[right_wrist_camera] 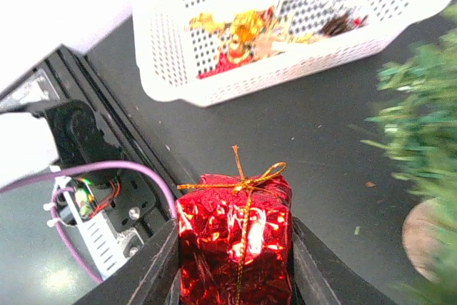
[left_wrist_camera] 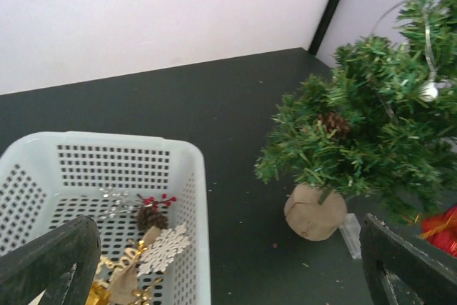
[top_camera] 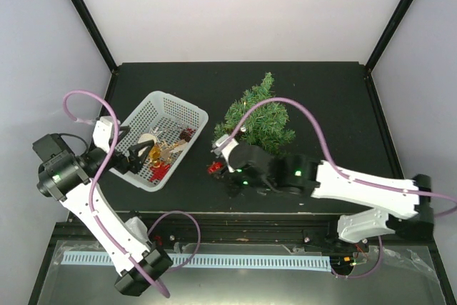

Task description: Decorate the small christmas tree

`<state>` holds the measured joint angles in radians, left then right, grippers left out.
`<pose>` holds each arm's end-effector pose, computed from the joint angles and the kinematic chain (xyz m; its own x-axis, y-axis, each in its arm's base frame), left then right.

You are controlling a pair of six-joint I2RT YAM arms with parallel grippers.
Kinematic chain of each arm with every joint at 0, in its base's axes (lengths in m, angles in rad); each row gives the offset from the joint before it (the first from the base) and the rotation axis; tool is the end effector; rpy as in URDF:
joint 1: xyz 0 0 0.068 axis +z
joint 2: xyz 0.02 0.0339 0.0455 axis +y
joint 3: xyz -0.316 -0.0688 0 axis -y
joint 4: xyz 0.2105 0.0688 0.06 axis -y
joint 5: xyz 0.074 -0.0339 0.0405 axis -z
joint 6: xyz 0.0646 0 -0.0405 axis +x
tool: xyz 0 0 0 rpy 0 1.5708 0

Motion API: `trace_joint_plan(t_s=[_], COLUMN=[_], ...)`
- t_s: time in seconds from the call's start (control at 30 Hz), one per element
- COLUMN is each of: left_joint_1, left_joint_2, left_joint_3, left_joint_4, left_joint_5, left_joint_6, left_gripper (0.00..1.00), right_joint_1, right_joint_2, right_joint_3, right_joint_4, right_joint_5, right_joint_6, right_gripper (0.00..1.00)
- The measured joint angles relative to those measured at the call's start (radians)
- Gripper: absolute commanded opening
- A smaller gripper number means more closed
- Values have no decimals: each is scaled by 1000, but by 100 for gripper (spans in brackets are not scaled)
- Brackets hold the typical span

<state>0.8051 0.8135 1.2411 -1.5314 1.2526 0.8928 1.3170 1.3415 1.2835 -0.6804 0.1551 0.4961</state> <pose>0.0525 -0.0339 0.4009 -0.3330 0.0052 -0.9429 0.5264 0.8307 -0.1813 0.0759 0.2528 0.3762 -0.5902 -0.4023 -0.6999 -0.7354 0.6255 0.2606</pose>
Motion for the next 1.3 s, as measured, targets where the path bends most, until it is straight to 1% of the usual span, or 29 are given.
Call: trace_joint_plan(t_s=[0.1,0.23,0.4,0.5,0.57,0.67,0.73,0.83,0.97,1.1,1.3], left_joint_1=[-59,-174,-366,-457,-496,-527,-539,-547,-552,-552,-552], left_joint_2=[-2,-26,-56,-63,-64,-63,-64,-75,-92,-95,-110], left_joint_3=[0,-25,-93,-126,-139,-146,-150,-164,-188,-192,-196], left_joint_4=[37,153,309,381,415,445,459,472,478,486,491], left_joint_5=[-2,-33,-130,-188,-220,-251,-268,-280,-285,-285,-285], left_joint_6=[-66,-205,-382,-462,-498,-528,-537,-545,-552,-557,-558], left_gripper=[99,99,99,99,99,99,99,99,99,99,99], right_joint_1=[0,0,0,-1,-5,-37,-84,-137,-171,-220,-288], right_joint_2=[-93,-191,-317,-385,-417,-445,-465,-506,-549,-542,-488], right_joint_3=[16,13,-32,-56,-69,-93,-122,-166,-193,-199,-216], right_joint_4=[-45,-132,-215,-270,-301,-332,-342,-349,-354,-336,-279], right_joint_5=[47,127,227,279,307,331,334,332,328,311,276], right_joint_6=[3,27,91,142,172,203,217,228,232,225,201], right_gripper=[36,36,38,39,40,40,40,41,41,41,40])
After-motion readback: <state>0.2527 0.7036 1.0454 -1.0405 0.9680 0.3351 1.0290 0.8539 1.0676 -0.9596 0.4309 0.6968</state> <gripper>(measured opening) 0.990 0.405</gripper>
